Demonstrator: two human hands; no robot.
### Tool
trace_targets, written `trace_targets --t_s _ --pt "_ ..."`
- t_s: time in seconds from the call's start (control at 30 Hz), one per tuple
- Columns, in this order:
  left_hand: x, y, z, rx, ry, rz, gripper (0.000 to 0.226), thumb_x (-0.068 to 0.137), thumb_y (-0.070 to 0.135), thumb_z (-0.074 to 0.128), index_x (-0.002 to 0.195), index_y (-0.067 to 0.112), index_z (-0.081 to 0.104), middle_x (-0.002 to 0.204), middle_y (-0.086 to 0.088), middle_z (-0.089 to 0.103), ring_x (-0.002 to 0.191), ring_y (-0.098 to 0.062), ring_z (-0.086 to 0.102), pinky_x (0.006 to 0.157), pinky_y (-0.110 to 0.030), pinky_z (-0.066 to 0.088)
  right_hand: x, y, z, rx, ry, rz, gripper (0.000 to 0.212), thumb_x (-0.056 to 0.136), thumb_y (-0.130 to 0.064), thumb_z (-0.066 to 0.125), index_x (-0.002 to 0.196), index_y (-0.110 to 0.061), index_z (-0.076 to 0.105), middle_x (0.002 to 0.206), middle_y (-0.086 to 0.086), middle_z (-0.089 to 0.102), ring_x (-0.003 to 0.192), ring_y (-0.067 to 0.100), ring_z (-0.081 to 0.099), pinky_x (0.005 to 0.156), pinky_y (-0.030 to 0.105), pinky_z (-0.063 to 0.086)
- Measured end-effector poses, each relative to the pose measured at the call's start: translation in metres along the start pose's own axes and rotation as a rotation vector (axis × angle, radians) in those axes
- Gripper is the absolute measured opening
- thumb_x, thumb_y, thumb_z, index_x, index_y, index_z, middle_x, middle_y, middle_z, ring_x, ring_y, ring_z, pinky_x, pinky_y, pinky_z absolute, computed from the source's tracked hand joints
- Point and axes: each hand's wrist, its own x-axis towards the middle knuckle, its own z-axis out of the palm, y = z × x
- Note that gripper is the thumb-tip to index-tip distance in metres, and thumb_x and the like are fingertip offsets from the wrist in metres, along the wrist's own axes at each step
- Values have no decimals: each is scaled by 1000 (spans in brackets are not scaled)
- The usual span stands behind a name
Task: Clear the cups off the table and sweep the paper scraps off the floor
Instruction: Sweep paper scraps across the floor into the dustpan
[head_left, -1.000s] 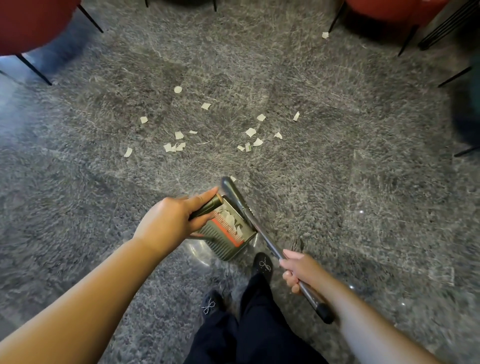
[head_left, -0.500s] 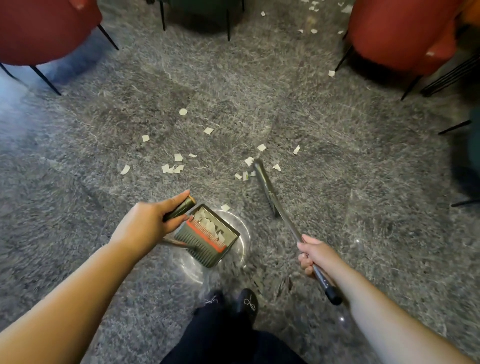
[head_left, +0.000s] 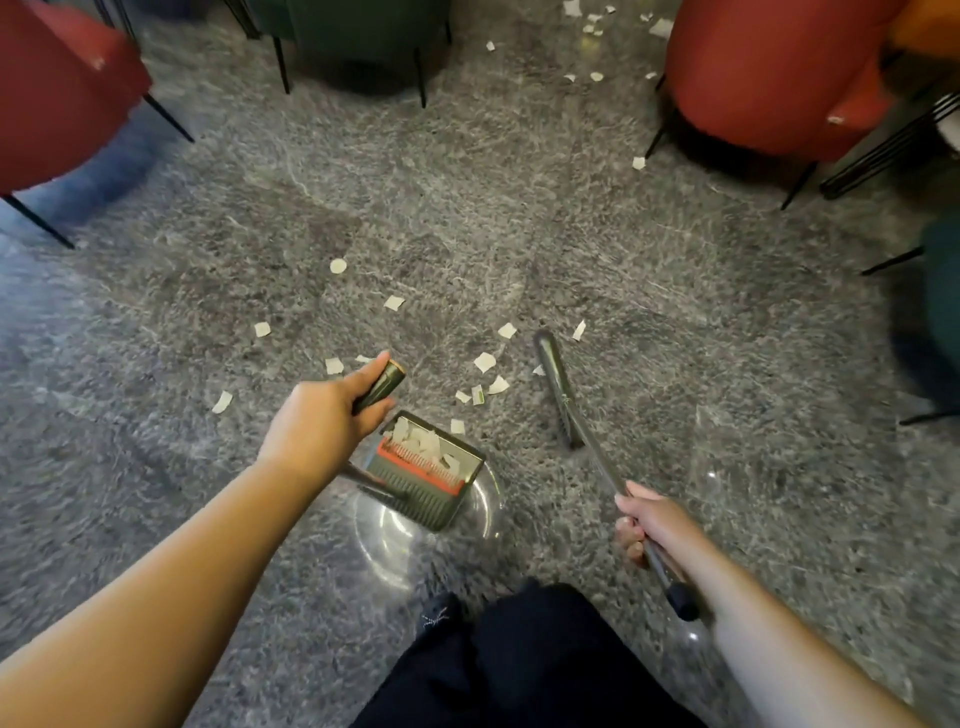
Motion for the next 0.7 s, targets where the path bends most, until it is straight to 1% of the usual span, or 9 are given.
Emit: trace_targets --t_s 0.07,0.13,0.23,0.33,0.4,0.43,0.53,0.63,0.7 --pt "26 14 -4 43 -1 7 54 91 38 63 141 41 43 99 -8 72 83 -25 67 65 -28 47 13 -19 -6 0 17 5 58 101 -5 41 152 -17 18 48 4 38 29 8 33 31 17 29" --pt "50 26 -5 13 3 4 54 90 36 65 140 40 44 98 -8 72 80 -25 66 65 -28 46 27 -41 -13 -11 12 -8 57 101 -5 41 152 -16 20 50 4 39 30 8 34 31 17 29" --pt "85 43 -4 28 -22 21 55 89 34 66 139 40 46 88 -9 72 65 -22 60 65 -31 51 48 -78 -26 -11 3 -17 56 101 -5 40 152 -16 20 45 3 37 30 7 32 31 17 29" --pt "119 64 -6 67 -38 22 55 88 36 66 139 41 45 75 -9 68 50 -16 47 56 -30 45 74 -121 -42 -31 -9 -14 56 101 -5 39 152 -16 19 47 2 34 29 7 30 31 16 28" --pt "139 78 -6 83 -35 24 56 88 35 67 139 41 45 73 -7 68 47 -9 45 54 -27 41 92 -156 -54 -38 -2 1 59 101 -5 40 153 -19 15 49 2 34 28 7 30 31 16 28" --pt "147 84 -6 89 -31 26 56 88 35 67 139 41 45 73 -6 68 47 -8 45 55 -27 41 99 -172 -58 -46 3 5 60 101 -5 39 154 -20 13 51 3 35 28 6 30 30 15 28" --pt "174 99 -1 99 -17 15 57 86 38 68 137 45 45 75 -5 71 51 -12 53 57 -29 47 124 -221 -69 -66 5 -4 59 102 -4 38 153 -18 13 58 4 33 27 5 30 30 14 27" --pt "192 105 2 84 17 47 57 82 40 72 134 47 48 80 -3 74 64 -15 67 63 -32 54 149 -261 -71 -79 -7 -15 51 102 -3 34 150 -14 20 60 3 30 24 3 29 30 11 26" --pt "201 107 2 112 35 59 60 80 39 74 133 46 48 73 -3 73 59 -15 67 59 -32 54 167 -282 -71 -107 -1 -13 49 102 -3 34 149 -12 22 59 3 30 23 3 29 30 10 26"
